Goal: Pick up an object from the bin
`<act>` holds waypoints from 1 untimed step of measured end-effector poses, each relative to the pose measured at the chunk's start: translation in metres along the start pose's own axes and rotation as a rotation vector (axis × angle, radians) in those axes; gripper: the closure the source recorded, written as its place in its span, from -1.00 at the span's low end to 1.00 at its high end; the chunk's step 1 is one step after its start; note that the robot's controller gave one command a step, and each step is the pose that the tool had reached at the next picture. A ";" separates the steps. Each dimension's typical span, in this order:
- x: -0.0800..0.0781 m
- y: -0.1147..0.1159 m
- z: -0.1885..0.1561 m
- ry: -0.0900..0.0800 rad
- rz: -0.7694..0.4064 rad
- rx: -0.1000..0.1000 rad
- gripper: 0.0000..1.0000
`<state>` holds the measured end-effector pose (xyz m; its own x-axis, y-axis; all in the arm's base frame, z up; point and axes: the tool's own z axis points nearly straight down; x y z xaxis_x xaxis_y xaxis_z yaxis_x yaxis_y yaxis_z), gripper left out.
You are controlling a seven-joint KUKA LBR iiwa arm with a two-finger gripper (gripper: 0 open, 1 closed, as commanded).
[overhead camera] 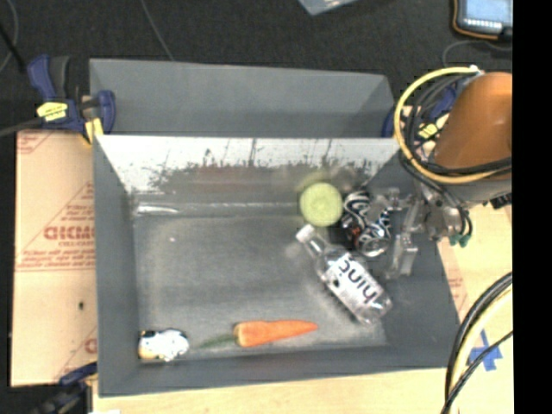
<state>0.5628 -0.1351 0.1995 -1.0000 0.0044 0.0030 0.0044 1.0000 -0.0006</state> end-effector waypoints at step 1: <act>-0.001 0.001 -0.005 -0.007 -0.004 0.001 -1.00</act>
Offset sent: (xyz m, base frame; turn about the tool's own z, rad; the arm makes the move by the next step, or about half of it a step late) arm -0.0312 -0.0028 -0.1295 0.1866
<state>0.5641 -0.1345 0.2042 -1.0000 0.0008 -0.0042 0.0008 1.0000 -0.0019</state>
